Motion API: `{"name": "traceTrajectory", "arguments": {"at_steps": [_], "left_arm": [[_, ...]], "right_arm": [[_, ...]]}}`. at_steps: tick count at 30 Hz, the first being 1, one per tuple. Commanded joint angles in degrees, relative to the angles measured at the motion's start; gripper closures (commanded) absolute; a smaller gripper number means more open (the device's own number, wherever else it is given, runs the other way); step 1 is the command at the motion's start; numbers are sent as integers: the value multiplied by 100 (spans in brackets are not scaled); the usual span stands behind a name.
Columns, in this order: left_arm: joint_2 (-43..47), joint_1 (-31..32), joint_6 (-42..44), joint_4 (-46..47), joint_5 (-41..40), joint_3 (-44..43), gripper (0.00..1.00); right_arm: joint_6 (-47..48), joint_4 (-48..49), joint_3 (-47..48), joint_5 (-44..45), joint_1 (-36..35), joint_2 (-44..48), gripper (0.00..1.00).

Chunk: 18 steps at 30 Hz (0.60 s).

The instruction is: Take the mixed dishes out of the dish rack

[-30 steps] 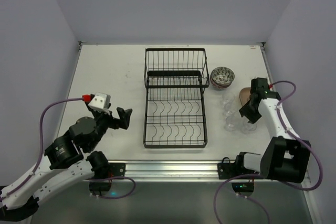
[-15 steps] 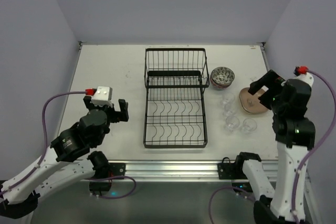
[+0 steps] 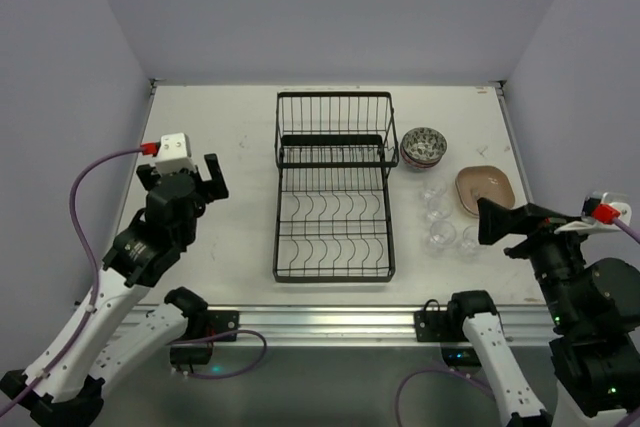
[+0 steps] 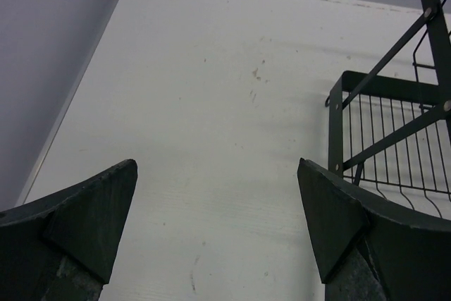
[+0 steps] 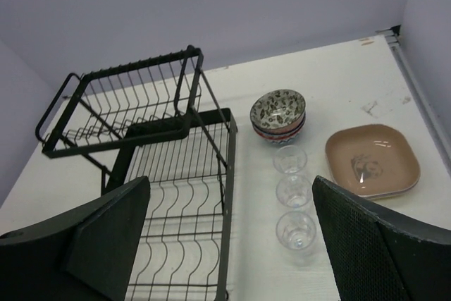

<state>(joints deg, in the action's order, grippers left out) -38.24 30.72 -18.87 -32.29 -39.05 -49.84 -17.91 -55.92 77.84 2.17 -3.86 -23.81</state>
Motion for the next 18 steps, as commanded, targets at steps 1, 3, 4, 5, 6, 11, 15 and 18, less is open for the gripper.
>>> {"name": "traceTrajectory", "arguments": {"at_steps": [1, 3, 4, 5, 6, 11, 15, 18], "left_arm": [[202, -57, -46, 66, 29, -490, 0], [212, -49, -11, -145, -41, -535, 0], [203, -49, 32, -233, -59, -552, 0], [211, -57, 59, -425, -129, -570, 0], [220, -49, 111, -523, -173, -588, 0], [607, -57, 217, -743, -139, -623, 0], [756, -49, 322, -761, -7, -684, 0], [809, -49, 376, -717, -24, -667, 0]], "right_arm": [[191, -297, -171, 73, -448, 157, 1], [209, -297, -365, 2, -502, 420, 1], [209, -297, -584, -50, -545, 491, 1], [218, -297, -682, -103, -581, 561, 1], [244, -262, -796, -155, -607, 692, 1], [297, -235, -1061, 185, -704, 896, 1], [420, -209, -982, 625, -801, 966, 1], [604, -235, -938, 1266, -1011, 1063, 1]]}}
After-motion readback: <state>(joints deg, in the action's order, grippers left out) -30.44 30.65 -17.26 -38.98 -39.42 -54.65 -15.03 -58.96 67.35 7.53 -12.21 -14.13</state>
